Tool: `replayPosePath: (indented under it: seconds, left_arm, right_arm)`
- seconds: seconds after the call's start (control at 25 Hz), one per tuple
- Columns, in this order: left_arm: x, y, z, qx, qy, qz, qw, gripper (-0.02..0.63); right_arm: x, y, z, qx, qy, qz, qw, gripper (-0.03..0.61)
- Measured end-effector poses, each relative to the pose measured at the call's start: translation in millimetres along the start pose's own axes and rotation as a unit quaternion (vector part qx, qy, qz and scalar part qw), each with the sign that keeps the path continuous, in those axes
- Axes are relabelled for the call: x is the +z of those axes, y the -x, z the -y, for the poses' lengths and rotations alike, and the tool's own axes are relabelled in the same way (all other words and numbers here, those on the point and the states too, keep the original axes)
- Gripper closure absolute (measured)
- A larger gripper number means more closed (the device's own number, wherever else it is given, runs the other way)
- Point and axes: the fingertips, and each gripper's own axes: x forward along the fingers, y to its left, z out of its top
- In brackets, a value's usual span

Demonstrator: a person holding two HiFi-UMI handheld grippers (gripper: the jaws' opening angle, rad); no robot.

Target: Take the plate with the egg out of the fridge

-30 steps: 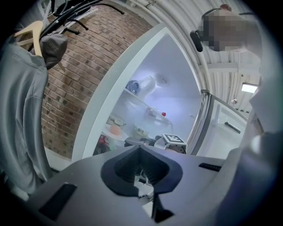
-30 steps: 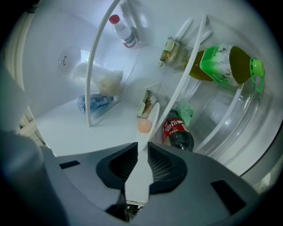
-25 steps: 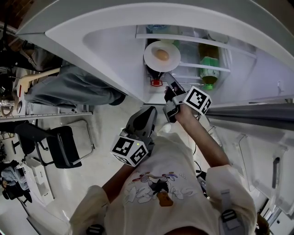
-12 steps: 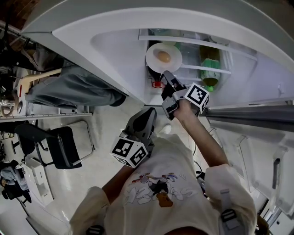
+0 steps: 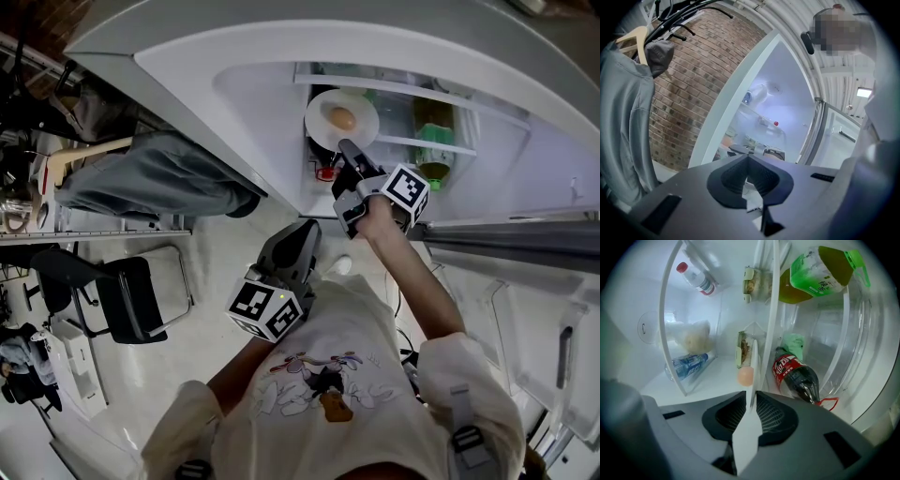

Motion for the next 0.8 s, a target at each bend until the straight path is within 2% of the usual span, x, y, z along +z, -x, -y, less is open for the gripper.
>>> replayPosePath:
  seconds: [0.8]
  left_arm:
    - [2.5,-4.1,-1.7,-0.005,0.002,0.002,1.0,0.62]
  right_arm:
    - [-0.2,2.7,9.5,-0.019,-0.091,0.008,0.996,0.554]
